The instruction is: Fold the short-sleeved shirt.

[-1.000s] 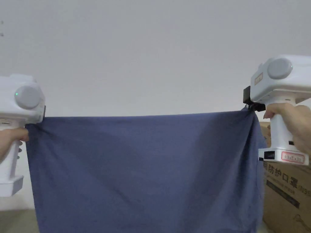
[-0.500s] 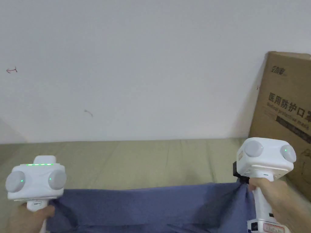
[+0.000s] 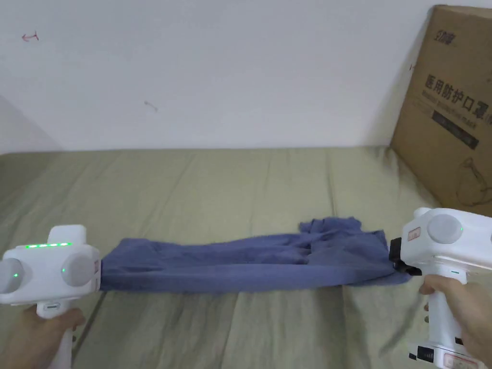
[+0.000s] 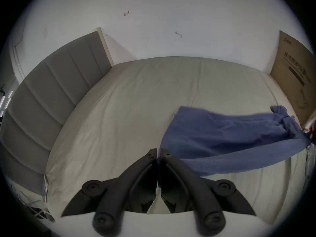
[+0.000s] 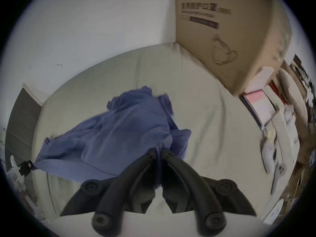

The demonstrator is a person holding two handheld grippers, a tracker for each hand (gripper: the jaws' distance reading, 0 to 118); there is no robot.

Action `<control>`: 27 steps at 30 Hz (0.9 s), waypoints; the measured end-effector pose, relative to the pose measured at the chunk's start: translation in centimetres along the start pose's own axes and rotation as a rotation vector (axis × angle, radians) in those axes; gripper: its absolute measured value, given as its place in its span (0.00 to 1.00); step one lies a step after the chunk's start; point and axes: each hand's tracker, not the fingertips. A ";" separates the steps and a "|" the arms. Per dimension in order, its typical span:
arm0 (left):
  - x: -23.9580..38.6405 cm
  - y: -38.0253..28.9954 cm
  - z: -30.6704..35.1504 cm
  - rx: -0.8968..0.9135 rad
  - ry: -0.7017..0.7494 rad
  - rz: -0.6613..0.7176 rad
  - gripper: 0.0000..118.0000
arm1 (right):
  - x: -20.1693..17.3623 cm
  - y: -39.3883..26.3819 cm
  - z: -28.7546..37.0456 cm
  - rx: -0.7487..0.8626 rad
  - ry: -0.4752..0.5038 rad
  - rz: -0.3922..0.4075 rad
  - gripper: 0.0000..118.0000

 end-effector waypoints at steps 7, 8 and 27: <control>-4.7 -12.9 10.9 -0.017 -0.033 -0.006 0.01 | 5.1 -15.0 10.4 0.010 0.024 0.040 0.04; -5.1 -15.3 13.0 -0.014 -0.028 -0.001 0.01 | 5.9 -17.2 11.6 -0.005 0.038 0.042 0.04; -8.1 -30.5 21.2 -0.070 -0.010 -0.101 0.57 | 12.0 -33.8 16.8 -0.021 0.046 0.007 0.68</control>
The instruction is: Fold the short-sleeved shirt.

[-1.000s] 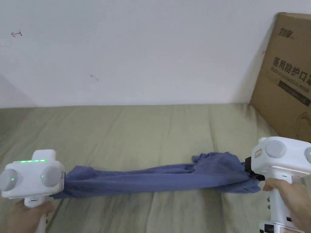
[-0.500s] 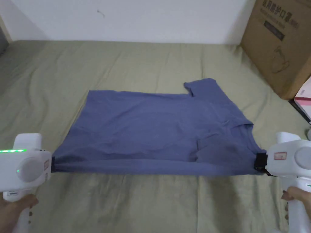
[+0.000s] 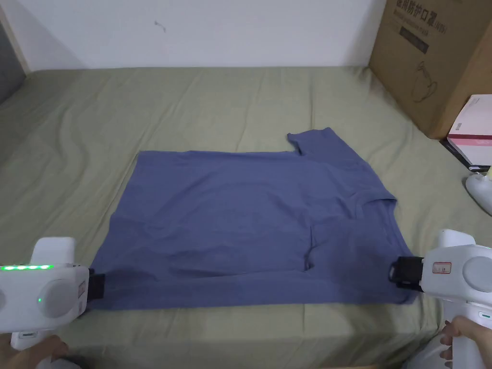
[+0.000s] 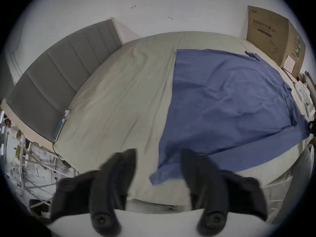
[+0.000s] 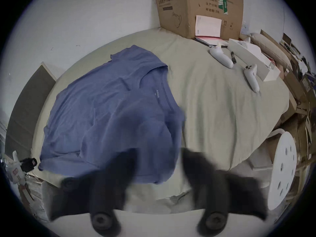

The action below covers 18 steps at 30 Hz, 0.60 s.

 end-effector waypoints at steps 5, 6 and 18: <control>-0.1 0.1 2.7 0.046 -0.101 0.010 0.72 | -0.8 -0.5 2.3 0.069 0.000 0.063 0.80; 0.0 -0.1 3.2 0.057 -0.110 0.005 0.70 | -1.0 -0.7 2.7 0.080 0.010 0.077 0.74; -0.2 -4.8 4.2 0.027 -0.180 0.008 0.37 | -2.0 -2.7 3.1 0.044 0.056 0.133 0.00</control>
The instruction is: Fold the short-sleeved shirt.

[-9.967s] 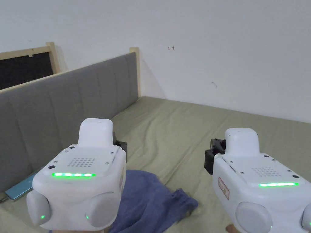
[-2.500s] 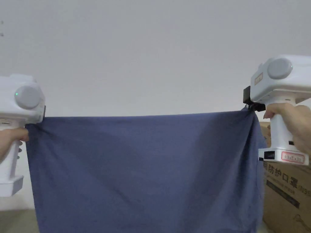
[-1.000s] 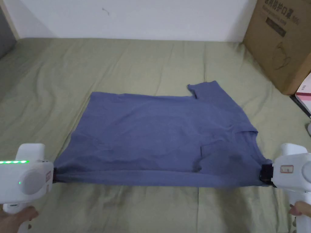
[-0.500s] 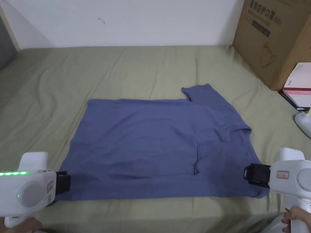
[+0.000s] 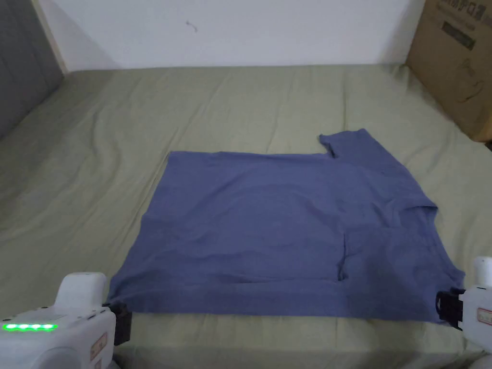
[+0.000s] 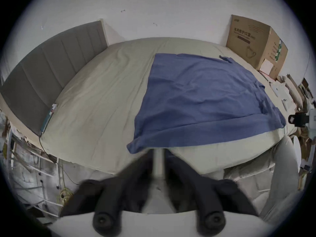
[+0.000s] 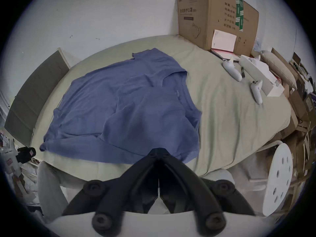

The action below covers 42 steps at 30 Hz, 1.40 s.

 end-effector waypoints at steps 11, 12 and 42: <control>-0.6 2.8 -7.1 -0.164 0.013 -0.034 0.29 | 0.4 0.4 -2.2 -0.060 0.027 -0.076 0.00; -0.4 2.8 -7.7 -0.186 -0.010 -0.050 0.00 | 0.4 0.4 -2.4 -0.065 0.028 -0.078 0.00; -1.1 6.2 -4.8 -0.177 -0.004 -0.007 0.01 | 2.9 4.8 -3.2 -0.078 -0.044 -0.074 0.02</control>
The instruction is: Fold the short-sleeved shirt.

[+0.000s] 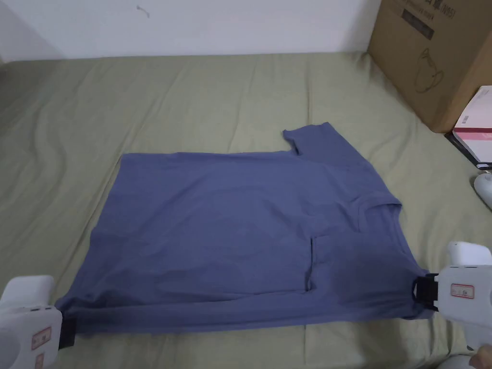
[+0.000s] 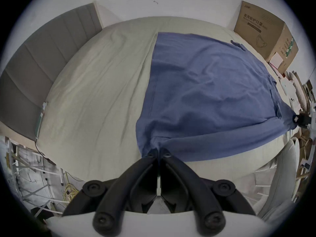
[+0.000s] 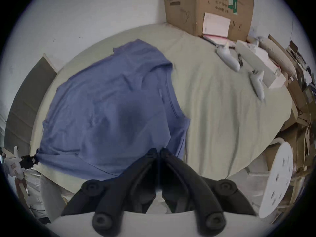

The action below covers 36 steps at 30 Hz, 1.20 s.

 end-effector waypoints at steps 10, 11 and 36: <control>1.6 14.0 -2.1 0.116 0.002 -0.067 0.01 | -0.1 9.8 -4.3 0.034 -0.014 -0.069 0.02; 2.0 15.1 -3.2 0.100 0.000 -0.068 0.01 | 0.1 10.7 -5.6 0.016 -0.014 -0.072 0.02; -1.8 8.5 -6.4 0.056 -0.080 0.226 0.61 | -1.8 3.3 -4.7 0.066 -0.029 -0.047 0.04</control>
